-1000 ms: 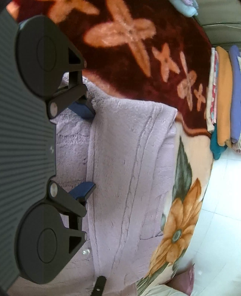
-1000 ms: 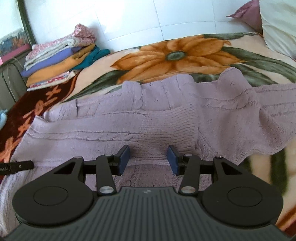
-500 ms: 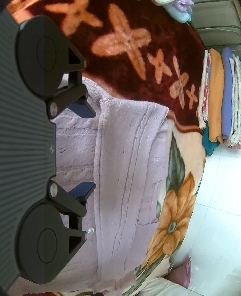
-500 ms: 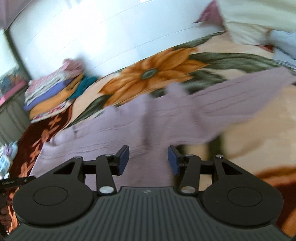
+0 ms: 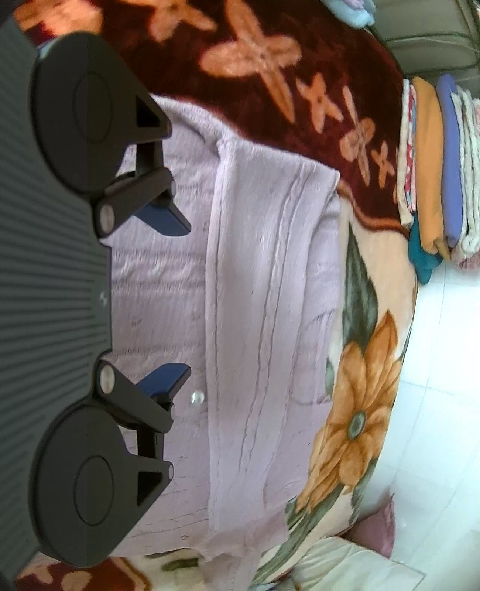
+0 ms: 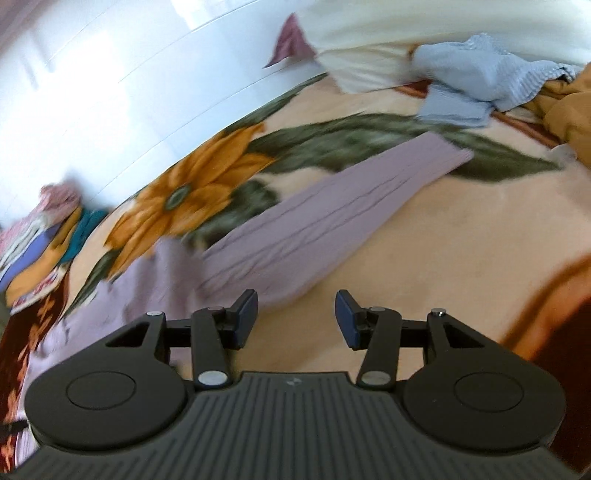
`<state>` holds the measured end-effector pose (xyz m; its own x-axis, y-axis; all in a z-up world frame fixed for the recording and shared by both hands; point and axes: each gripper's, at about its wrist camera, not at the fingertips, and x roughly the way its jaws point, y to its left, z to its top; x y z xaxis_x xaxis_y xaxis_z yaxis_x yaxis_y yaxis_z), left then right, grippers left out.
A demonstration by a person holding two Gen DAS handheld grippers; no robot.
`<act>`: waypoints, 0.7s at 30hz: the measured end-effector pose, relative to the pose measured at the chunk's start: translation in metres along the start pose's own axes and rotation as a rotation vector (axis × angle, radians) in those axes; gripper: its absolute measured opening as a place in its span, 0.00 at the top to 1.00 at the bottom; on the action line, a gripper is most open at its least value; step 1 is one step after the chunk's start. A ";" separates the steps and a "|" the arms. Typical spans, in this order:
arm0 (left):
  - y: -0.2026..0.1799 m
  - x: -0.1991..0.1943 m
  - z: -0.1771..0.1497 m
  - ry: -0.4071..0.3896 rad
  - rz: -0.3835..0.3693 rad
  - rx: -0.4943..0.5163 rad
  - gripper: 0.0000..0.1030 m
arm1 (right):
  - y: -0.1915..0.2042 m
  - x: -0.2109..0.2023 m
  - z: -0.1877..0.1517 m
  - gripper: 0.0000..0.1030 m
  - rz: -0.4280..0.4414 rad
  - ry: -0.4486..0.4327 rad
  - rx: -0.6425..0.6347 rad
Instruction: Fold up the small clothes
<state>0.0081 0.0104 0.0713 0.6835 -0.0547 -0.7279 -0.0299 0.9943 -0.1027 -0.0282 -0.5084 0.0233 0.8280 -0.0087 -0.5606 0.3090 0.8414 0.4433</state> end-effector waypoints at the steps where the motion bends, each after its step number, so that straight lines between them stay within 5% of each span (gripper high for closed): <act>1: -0.004 0.001 0.000 0.003 0.004 0.010 0.25 | -0.005 0.005 0.005 0.47 -0.003 -0.004 0.009; 10: -0.022 0.012 0.001 0.026 0.041 0.038 0.25 | -0.045 0.061 0.034 0.46 -0.014 -0.016 0.125; 13: -0.023 0.018 0.001 0.036 0.051 0.035 0.25 | -0.048 0.074 0.043 0.34 0.005 -0.040 0.122; 19: -0.024 0.026 -0.002 0.055 0.073 0.030 0.25 | -0.056 0.091 0.057 0.34 0.008 -0.101 0.166; 20: -0.024 0.027 -0.002 0.056 0.074 0.030 0.25 | -0.056 0.093 0.057 0.35 0.004 -0.110 0.165; 21: -0.024 0.028 -0.003 0.056 0.075 0.031 0.25 | -0.055 0.093 0.058 0.47 -0.018 -0.119 0.158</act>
<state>0.0258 -0.0155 0.0519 0.6380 0.0155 -0.7699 -0.0560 0.9981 -0.0262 0.0590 -0.5866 -0.0132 0.8681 -0.0949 -0.4872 0.3865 0.7451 0.5435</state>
